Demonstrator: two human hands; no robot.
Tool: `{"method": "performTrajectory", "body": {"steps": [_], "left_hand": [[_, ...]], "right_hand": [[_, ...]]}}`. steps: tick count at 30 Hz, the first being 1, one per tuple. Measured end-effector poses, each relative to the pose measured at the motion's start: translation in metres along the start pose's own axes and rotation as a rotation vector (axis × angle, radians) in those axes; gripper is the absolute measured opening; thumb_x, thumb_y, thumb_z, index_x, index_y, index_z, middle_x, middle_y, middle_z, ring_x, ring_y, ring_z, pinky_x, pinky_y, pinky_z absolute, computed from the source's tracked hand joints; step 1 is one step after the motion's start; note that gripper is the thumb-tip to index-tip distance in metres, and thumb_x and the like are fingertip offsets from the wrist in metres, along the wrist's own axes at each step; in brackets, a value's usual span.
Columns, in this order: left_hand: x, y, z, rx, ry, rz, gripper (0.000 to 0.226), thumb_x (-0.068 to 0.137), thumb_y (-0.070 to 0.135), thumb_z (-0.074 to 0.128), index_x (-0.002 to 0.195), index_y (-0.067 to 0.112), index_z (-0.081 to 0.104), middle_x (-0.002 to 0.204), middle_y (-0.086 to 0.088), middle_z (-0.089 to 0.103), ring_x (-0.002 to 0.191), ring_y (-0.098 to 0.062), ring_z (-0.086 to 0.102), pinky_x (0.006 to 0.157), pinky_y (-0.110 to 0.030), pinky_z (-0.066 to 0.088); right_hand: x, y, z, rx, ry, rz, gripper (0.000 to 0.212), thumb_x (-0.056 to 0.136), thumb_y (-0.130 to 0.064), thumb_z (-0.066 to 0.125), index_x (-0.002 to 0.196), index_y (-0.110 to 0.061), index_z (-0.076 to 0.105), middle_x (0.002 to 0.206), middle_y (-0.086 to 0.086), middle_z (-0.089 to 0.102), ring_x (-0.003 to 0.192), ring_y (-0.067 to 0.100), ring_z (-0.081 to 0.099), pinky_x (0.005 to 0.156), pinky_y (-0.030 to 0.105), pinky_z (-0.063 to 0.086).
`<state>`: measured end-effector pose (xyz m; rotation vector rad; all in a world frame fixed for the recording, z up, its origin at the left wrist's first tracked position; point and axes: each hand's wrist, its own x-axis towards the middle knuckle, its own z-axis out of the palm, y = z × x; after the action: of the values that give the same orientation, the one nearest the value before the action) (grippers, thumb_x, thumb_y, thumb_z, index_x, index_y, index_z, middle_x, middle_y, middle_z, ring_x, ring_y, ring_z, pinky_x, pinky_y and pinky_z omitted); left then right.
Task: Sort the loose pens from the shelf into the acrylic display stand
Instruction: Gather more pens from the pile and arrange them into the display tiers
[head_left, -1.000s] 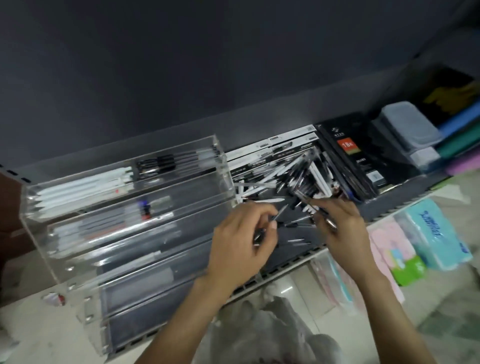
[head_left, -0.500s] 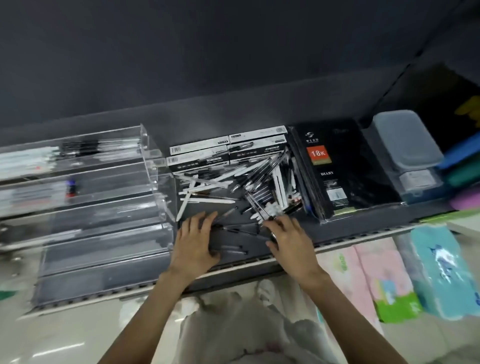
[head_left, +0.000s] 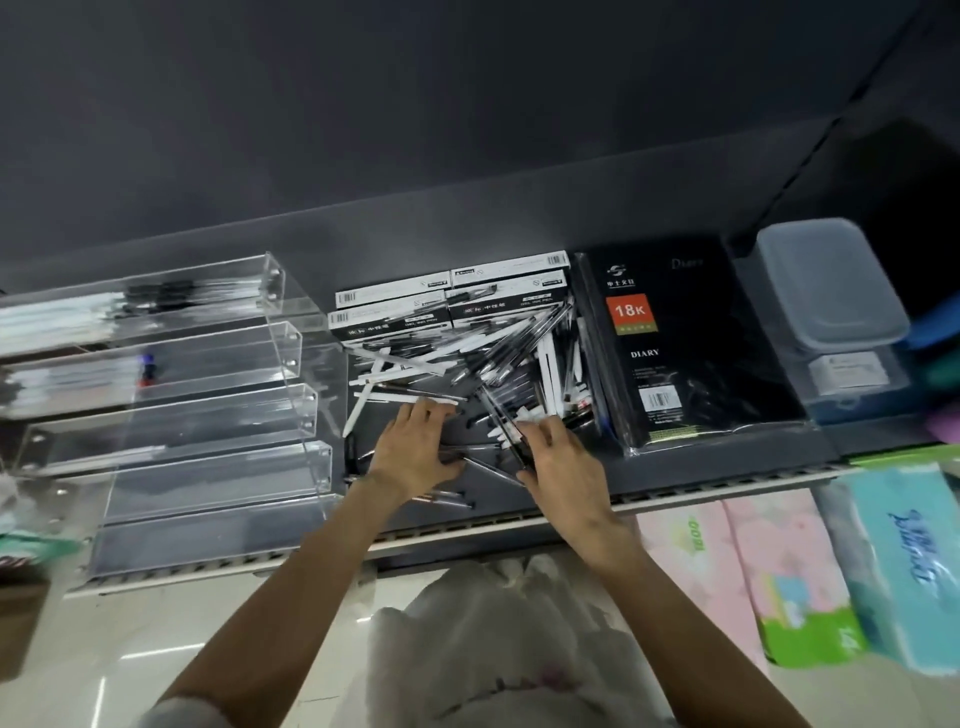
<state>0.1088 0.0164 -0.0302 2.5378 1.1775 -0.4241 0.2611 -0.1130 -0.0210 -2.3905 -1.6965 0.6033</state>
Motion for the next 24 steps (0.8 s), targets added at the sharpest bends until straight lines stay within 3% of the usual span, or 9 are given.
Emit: {"method": "performTrajectory", "body": {"steps": [7, 11, 16, 18, 21, 24], "left_hand": [[0.019, 0.012, -0.01, 0.133, -0.013, 0.184, 0.081, 0.081, 0.043, 0.065, 0.146, 0.018, 0.023, 0.14, -0.004, 0.034, 0.132, -0.022, 0.028, 0.108, -0.037, 0.032], [0.022, 0.011, -0.011, 0.07, 0.093, 0.266, 0.083, 0.077, 0.033, 0.071, 0.143, 0.017, 0.024, 0.133, -0.003, 0.038, 0.125, -0.021, 0.037, 0.107, -0.033, 0.036], [0.025, 0.002, -0.009, 0.043, 0.135, 0.327, 0.096, 0.073, 0.034, 0.074, 0.147, 0.026, 0.013, 0.135, -0.009, 0.028, 0.119, -0.023, 0.039, 0.098, -0.032, 0.045], [0.028, 0.0, -0.011, 0.073, 0.109, 0.339, 0.089, 0.074, 0.038, 0.072, 0.145, 0.027, 0.018, 0.137, -0.009, 0.024, 0.122, -0.024, 0.035, 0.096, -0.031, 0.046], [0.032, -0.002, -0.015, 0.103, 0.097, 0.34, 0.07, 0.075, 0.044, 0.068, 0.133, 0.02, 0.037, 0.14, -0.009, 0.021, 0.126, -0.025, 0.031, 0.098, -0.033, 0.044], [0.034, -0.011, -0.011, 0.148, 0.11, 0.36, 0.057, 0.081, 0.05, 0.059, 0.125, 0.016, 0.046, 0.136, -0.007, 0.031, 0.125, -0.023, 0.032, 0.106, -0.036, 0.036]], "right_hand": [[-0.002, 0.004, -0.002, 0.015, 0.057, 0.083, 0.048, 0.091, -0.032, 0.058, 0.134, -0.02, 0.041, 0.133, 0.002, 0.04, 0.107, 0.017, 0.058, 0.082, 0.026, 0.052], [0.006, 0.002, 0.001, -0.005, 0.088, 0.071, 0.047, 0.092, -0.027, 0.056, 0.136, -0.023, 0.041, 0.131, 0.001, 0.044, 0.108, 0.018, 0.056, 0.081, 0.028, 0.054], [0.017, -0.009, 0.008, -0.05, 0.124, 0.036, 0.055, 0.077, -0.014, 0.069, 0.129, -0.024, 0.053, 0.111, 0.007, 0.056, 0.099, 0.023, 0.06, 0.072, 0.03, 0.057], [0.021, -0.014, 0.012, -0.107, 0.135, 0.018, 0.063, 0.064, -0.014, 0.078, 0.123, -0.024, 0.06, 0.098, 0.007, 0.06, 0.091, 0.025, 0.061, 0.07, 0.033, 0.057], [0.027, -0.021, 0.014, -0.149, 0.097, 0.025, 0.06, 0.065, -0.015, 0.076, 0.123, -0.019, 0.059, 0.101, 0.011, 0.061, 0.096, 0.032, 0.058, 0.08, 0.04, 0.052], [0.032, -0.027, 0.014, -0.221, 0.101, 0.077, 0.056, 0.053, -0.013, 0.082, 0.106, -0.016, 0.063, 0.089, 0.013, 0.061, 0.082, 0.032, 0.061, 0.066, 0.038, 0.054]]}}
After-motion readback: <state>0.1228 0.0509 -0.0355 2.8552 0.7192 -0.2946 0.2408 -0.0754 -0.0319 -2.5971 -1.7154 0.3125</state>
